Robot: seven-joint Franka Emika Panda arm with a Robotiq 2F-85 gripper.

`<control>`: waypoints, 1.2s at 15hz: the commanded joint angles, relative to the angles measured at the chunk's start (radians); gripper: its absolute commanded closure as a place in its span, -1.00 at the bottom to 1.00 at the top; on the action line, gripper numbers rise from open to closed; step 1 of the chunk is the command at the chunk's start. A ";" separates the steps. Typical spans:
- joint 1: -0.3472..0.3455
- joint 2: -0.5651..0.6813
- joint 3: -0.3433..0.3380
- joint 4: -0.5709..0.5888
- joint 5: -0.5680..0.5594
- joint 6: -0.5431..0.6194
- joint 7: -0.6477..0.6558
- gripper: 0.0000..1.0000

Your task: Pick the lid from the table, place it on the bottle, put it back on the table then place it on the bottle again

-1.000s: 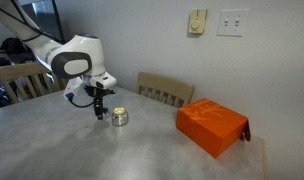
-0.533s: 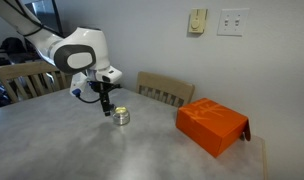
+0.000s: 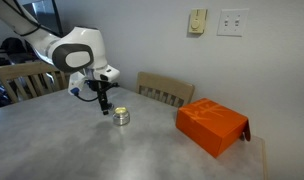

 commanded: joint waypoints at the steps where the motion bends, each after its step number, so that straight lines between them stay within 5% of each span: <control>1: -0.054 -0.013 0.047 0.026 0.056 -0.072 -0.079 0.12; 11: -0.161 -0.006 0.026 0.231 0.107 -0.474 -0.152 0.12; 18: -0.115 0.122 0.034 0.379 0.088 -0.519 -0.108 0.12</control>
